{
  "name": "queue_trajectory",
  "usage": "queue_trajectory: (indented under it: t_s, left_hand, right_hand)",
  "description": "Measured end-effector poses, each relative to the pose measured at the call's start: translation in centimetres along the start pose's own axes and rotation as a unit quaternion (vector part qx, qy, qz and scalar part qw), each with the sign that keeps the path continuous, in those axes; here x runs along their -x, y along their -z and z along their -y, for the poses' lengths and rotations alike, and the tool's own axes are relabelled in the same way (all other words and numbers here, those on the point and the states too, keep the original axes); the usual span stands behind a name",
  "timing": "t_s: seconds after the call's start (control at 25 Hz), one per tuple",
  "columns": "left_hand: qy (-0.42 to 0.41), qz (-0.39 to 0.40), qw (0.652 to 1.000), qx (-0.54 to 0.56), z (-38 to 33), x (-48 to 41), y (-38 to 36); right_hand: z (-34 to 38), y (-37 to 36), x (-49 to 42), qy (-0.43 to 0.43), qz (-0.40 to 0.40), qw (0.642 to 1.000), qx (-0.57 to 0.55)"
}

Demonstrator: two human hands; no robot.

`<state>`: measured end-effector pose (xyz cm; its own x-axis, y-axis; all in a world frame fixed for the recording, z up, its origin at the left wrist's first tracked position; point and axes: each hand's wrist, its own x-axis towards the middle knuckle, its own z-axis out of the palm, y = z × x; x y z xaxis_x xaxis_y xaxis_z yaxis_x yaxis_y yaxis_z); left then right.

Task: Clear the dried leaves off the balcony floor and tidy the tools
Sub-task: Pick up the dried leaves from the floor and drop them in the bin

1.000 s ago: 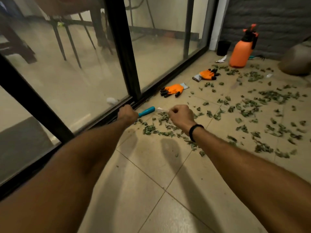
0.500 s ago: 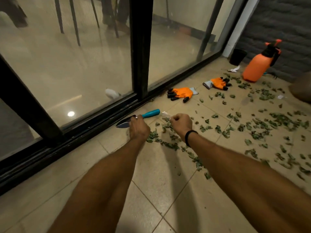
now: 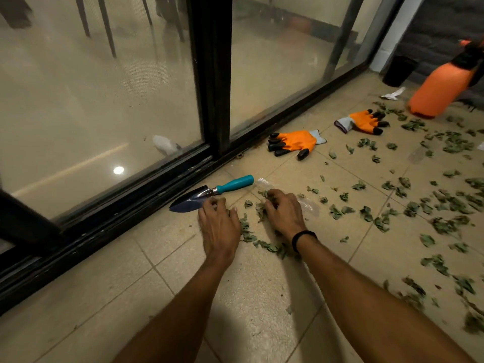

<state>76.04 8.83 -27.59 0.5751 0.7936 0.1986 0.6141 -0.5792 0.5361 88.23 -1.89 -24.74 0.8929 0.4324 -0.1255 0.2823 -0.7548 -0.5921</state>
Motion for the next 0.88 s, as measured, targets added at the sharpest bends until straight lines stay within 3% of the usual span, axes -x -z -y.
queue_trajectory:
  t_s: [0.4,0.6,0.8,0.88]
  left_hand:
    - [-0.015,-0.016,1.0,0.0,-0.1,0.2,-0.4]
    - [-0.025,-0.008,1.0,-0.011,-0.1,0.3,-0.5]
    - [-0.031,-0.004,0.999,-0.016,-0.2,0.3,-0.5]
    - [-0.029,0.0,0.999,-0.014,-0.1,0.2,-0.6]
  right_hand:
    - [-0.7,0.9,-0.5,-0.021,-0.061,0.998,-0.007]
    - [-0.8,0.8,-1.5,-0.024,-0.041,0.999,-0.024]
    - [0.3,0.4,-1.2,0.068,-0.007,0.998,0.004]
    - [0.6,0.6,-0.8,0.082,-0.035,0.996,-0.004]
